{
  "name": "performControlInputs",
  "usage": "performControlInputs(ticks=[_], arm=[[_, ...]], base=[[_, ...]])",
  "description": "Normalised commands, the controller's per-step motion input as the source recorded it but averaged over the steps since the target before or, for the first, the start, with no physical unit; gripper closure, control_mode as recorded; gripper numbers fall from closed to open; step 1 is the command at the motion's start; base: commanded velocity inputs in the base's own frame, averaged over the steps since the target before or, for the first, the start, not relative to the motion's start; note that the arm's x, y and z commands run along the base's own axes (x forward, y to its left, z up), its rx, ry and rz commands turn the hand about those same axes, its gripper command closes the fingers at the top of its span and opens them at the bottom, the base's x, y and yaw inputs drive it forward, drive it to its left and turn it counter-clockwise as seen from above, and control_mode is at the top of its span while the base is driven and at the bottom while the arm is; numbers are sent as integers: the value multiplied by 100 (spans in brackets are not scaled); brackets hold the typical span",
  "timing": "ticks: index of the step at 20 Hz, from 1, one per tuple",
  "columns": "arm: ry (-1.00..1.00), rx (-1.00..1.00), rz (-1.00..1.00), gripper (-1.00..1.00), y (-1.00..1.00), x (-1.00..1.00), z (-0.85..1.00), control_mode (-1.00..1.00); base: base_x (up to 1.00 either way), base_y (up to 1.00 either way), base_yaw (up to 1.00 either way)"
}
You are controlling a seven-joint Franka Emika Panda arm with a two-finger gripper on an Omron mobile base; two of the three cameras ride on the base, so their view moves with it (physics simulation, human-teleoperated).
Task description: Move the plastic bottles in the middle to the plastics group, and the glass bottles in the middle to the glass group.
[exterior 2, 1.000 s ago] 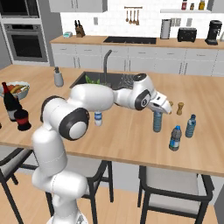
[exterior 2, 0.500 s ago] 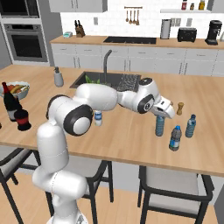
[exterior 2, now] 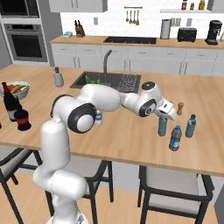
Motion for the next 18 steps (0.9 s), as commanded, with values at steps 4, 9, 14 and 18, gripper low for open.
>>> performControlInputs(ticks=[4,9,14,18], arm=[[0,1,0,100,-28,16,0,-100],[0,1,0,100,-20,5,0,-100],[0,1,0,100,-3,0,-2,-100],[0,0,0,100,0,0,-34,-100]], base=[[0,0,0],[0,0,0],[0,0,0],[0,0,0]])
